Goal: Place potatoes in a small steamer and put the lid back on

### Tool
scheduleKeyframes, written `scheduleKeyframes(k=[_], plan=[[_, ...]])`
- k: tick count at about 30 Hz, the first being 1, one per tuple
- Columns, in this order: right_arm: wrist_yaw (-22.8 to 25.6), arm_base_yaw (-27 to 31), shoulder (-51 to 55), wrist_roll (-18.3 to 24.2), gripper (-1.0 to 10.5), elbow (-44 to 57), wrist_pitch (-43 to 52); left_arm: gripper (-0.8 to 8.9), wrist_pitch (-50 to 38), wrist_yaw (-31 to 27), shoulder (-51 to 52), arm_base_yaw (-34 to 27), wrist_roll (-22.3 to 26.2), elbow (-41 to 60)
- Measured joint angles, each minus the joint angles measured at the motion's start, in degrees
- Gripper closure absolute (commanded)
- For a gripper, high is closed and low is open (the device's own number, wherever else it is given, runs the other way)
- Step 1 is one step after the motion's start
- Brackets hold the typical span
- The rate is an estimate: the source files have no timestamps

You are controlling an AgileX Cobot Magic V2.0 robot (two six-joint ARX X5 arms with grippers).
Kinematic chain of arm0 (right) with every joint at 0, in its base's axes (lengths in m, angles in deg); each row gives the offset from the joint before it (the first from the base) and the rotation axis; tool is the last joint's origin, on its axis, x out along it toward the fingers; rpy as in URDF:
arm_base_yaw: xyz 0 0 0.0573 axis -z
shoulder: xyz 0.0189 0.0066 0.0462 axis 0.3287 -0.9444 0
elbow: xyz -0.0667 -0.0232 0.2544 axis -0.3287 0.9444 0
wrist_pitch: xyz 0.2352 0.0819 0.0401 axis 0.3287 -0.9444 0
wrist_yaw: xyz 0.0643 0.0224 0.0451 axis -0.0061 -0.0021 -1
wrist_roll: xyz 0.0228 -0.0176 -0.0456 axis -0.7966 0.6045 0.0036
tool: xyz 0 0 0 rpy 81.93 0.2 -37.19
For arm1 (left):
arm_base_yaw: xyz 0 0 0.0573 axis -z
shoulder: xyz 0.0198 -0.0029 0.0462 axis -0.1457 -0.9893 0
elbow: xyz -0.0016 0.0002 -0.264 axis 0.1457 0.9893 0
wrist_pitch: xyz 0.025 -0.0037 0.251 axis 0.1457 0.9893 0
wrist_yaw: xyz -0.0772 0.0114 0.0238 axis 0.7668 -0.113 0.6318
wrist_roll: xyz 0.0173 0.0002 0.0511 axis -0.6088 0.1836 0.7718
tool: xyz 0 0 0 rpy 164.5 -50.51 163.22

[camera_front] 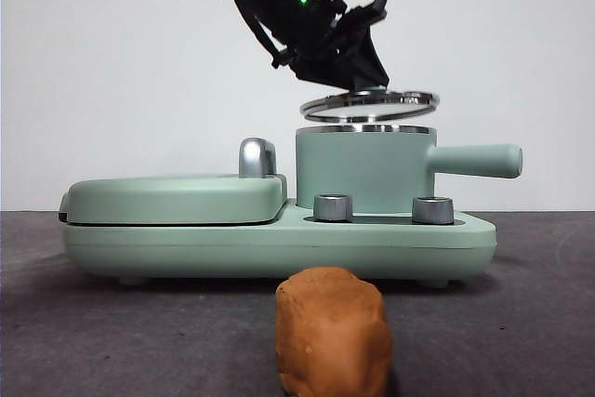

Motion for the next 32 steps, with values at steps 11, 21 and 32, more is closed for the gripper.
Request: scheduleKeyframes(k=[11, 21, 32], plan=[[0.55, -3.45, -1.99, -4.31, 4.5, -0.02, -0.07, 7.66, 16.50, 0.02, 11.61, -1.77, -0.81, -0.22], [14.34, -21.59, -11.76, -9.07, 4.5, -0.02, -0.09, 7.97, 25.03, 0.04, 20.87, -4.72, 1.46, -0.22], [32.83, -44.39, -30.75, -13.62, 4.5, -0.04, 0.46, 7.98, 34.53, 0.00, 24.96, -8.04, 4.04, -0.72]])
